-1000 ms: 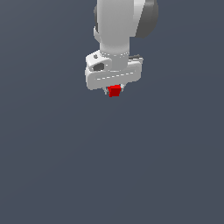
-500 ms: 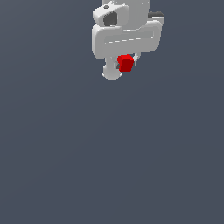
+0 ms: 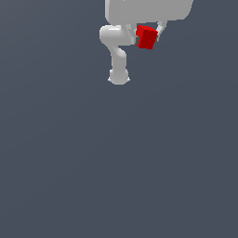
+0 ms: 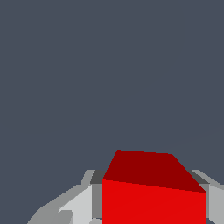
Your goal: Pick up the red cube and move it to a goal position.
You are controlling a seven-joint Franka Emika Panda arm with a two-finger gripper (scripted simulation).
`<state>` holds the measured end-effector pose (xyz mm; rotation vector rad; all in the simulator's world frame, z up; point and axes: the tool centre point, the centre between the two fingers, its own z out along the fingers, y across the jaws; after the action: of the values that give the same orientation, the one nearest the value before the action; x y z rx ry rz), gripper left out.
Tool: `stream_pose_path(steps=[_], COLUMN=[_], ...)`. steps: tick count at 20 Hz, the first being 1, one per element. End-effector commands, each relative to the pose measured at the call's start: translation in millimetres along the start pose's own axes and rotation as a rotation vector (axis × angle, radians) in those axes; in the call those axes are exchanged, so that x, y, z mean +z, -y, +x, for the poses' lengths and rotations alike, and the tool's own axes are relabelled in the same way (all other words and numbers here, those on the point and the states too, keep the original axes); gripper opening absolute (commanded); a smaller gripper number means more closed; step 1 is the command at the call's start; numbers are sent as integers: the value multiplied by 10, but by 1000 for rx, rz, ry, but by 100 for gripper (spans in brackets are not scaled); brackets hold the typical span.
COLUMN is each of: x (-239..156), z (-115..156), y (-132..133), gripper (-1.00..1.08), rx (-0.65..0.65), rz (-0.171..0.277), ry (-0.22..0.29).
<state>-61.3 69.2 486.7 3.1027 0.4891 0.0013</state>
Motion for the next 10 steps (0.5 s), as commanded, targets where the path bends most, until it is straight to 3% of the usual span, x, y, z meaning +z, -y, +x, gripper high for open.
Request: stream_pose_path(steps=[1,10], x=[-126,-328], z=[10,38], y=[40,100], gripper=[-100,-100], rx=[0,1], rz=[0,1], ry=[1,1])
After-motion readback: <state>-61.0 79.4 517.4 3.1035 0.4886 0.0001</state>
